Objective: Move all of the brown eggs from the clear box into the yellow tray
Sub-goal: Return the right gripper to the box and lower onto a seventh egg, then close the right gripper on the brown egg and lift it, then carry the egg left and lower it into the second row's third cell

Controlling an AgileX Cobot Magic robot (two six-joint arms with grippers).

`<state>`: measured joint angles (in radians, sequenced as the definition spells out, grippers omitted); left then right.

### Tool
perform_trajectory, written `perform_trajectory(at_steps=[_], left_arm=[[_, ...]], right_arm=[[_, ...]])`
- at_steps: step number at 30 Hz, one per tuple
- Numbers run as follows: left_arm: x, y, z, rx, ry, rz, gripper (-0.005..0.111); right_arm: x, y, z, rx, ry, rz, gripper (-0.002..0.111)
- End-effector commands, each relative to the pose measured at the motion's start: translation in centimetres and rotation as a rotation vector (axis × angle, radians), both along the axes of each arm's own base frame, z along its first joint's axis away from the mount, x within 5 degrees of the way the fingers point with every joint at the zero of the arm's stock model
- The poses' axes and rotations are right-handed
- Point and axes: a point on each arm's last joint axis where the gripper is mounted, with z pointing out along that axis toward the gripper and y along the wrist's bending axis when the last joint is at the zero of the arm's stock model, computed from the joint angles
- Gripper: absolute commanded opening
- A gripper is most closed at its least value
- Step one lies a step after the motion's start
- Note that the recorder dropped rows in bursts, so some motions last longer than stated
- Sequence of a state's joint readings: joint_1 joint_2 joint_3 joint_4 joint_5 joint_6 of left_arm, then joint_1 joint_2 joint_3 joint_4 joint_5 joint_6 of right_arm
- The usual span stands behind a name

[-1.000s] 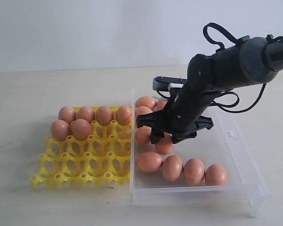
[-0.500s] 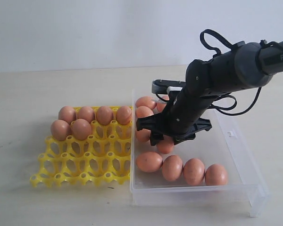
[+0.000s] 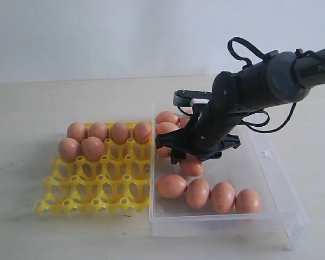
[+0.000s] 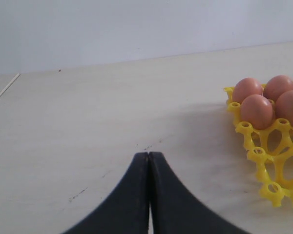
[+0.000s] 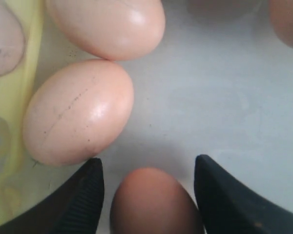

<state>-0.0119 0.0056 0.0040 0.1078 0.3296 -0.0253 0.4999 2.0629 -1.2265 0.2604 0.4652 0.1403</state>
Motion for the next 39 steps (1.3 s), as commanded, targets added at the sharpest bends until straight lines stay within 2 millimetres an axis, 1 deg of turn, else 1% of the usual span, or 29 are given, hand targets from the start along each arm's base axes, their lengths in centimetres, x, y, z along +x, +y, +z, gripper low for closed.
perform_trajectory(at_steps=[1, 5, 11, 13, 14, 15, 18, 20, 23, 28, 31, 32, 33, 34, 37, 39], left_arm=[[0.0, 0.0, 0.3, -0.007, -0.02, 0.001, 0.0], [0.0, 0.0, 0.3, -0.007, -0.02, 0.001, 0.0], [0.0, 0.0, 0.3, -0.007, -0.02, 0.001, 0.0], [0.0, 0.0, 0.3, -0.007, -0.02, 0.001, 0.0], [0.0, 0.0, 0.3, -0.007, -0.02, 0.001, 0.0], [0.0, 0.0, 0.3, -0.007, -0.02, 0.001, 0.0], [0.0, 0.0, 0.3, -0.007, -0.02, 0.001, 0.0], [0.0, 0.0, 0.3, -0.007, -0.02, 0.001, 0.0], [0.0, 0.0, 0.3, -0.007, -0.02, 0.001, 0.0], [0.0, 0.0, 0.3, -0.007, -0.02, 0.001, 0.0], [0.0, 0.0, 0.3, -0.007, -0.02, 0.001, 0.0], [0.0, 0.0, 0.3, -0.007, -0.02, 0.001, 0.0], [0.0, 0.0, 0.3, -0.007, -0.02, 0.001, 0.0], [0.0, 0.0, 0.3, -0.007, -0.02, 0.001, 0.0], [0.0, 0.0, 0.3, -0.007, -0.02, 0.001, 0.0], [0.0, 0.0, 0.3, -0.007, -0.02, 0.001, 0.0]], right_arm=[[-0.1, -0.3, -0.5, -0.024, 0.018, 0.018, 0.051], [-0.4, -0.5, -0.7, -0.054, 0.042, 0.044, 0.042], [-0.4, -0.6, -0.6, -0.071, 0.038, 0.076, 0.042], [-0.4, -0.6, -0.6, -0.079, 0.032, 0.109, 0.039], [-0.5, -0.5, -0.6, -0.083, 0.031, 0.122, 0.035], [-0.6, -0.4, -0.6, -0.09, 0.027, 0.148, 0.028], [-0.6, -0.5, -0.5, -0.099, 0.015, 0.186, 0.001], [-0.6, -0.3, -0.1, -0.098, -0.005, 0.199, 0.0], [-0.4, -0.3, 1.3, -0.092, -0.064, 0.208, 0.0], [-0.5, 0.8, 4.9, -0.033, -0.239, 0.218, 0.0], [-1.1, 1.9, 7.2, 0.025, -0.372, 0.222, 0.0], [-1.6, 2.8, 8.6, 0.068, -0.469, 0.231, 0.0], [-1.9, 3.4, 9.1, 0.092, -0.52, 0.237, 0.0], [-2.6, 4.5, 9.9, 0.147, -0.612, 0.237, 0.0], [-3.4, 6.0, 10.4, 0.227, -0.718, 0.221, 0.0], [-3.8, 6.9, 10.4, 0.267, -0.772, 0.216, 0.0]])
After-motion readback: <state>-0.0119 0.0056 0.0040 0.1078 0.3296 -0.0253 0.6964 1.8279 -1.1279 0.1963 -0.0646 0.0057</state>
